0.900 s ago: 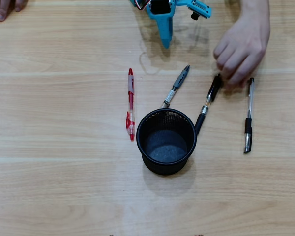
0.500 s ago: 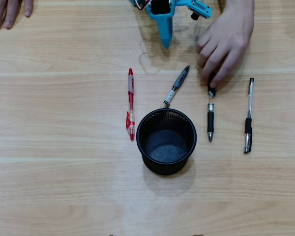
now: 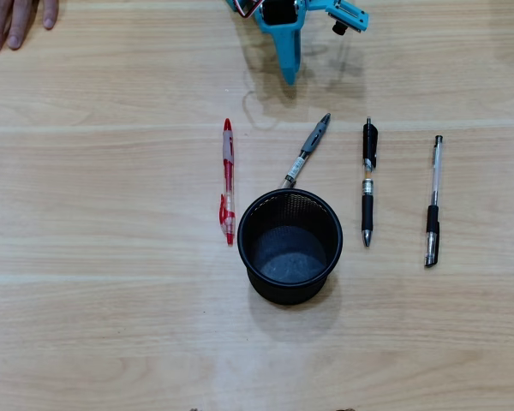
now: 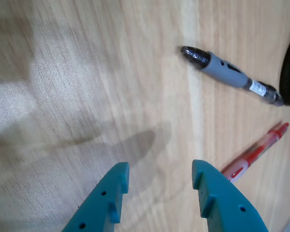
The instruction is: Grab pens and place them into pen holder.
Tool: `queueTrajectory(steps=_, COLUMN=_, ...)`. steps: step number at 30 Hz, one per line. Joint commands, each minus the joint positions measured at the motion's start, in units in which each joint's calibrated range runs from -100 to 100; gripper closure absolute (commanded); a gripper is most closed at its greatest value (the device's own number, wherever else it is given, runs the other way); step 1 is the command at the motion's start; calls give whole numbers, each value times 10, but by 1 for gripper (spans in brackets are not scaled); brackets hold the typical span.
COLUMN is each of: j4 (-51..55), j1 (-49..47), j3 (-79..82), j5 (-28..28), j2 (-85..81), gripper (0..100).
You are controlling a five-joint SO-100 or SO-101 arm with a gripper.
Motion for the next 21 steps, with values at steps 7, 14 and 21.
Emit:
queueTrajectory(steps=7, j4=25, j1=7, j3=0, j5=-2, j2=-2, gripper=84)
queueTrajectory(steps=14, j4=25, j1=46, j3=0, j5=-2, j2=-2, gripper=85)
queueTrajectory(steps=21, j4=22, j1=54, j3=1, j5=-14, j2=-2, gripper=85)
